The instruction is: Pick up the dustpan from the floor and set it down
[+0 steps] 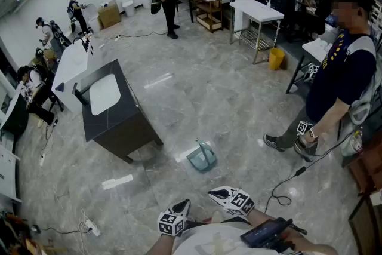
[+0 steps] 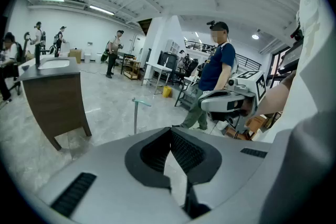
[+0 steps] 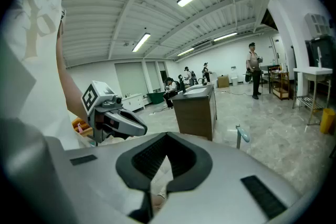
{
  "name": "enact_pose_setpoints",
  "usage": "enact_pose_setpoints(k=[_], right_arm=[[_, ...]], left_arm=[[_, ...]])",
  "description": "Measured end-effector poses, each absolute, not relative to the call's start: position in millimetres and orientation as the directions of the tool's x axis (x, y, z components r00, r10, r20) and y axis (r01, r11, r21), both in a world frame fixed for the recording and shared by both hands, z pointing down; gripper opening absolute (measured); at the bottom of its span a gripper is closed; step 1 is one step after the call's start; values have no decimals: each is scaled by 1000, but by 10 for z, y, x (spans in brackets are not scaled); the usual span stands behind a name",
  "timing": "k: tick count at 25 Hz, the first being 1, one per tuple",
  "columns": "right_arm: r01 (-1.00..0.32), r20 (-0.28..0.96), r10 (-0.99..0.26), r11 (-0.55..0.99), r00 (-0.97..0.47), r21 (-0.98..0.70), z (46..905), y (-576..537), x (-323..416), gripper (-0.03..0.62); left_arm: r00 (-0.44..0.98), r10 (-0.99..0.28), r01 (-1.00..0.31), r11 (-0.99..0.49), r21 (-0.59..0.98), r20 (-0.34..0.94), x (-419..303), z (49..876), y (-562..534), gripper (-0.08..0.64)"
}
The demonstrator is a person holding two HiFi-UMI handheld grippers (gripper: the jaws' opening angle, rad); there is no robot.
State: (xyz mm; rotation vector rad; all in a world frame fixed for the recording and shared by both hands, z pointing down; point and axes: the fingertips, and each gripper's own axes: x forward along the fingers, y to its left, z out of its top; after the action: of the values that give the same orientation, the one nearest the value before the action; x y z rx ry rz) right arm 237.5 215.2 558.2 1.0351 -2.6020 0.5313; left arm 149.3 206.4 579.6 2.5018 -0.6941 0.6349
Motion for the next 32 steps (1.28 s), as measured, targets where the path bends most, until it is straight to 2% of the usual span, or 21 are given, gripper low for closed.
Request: enact_pose_setpoints(k=[21, 26, 32], right_arm=[[-744, 395, -637, 619, -662, -250, 5503, 2039, 2518, 15], [-734, 424, -609, 627, -670, -260, 5570, 2020, 2466, 15], [-797, 480, -649, 564, -590, -217, 5619, 1732, 2613, 15]], left_arm=[[754, -386, -589, -755, 287, 532, 1479, 5601, 2040, 11], [753, -385, -599, -737, 313, 533, 1458, 5689, 1966, 11], [768, -365, -579, -748, 325, 527, 1483, 5691, 1722, 11]])
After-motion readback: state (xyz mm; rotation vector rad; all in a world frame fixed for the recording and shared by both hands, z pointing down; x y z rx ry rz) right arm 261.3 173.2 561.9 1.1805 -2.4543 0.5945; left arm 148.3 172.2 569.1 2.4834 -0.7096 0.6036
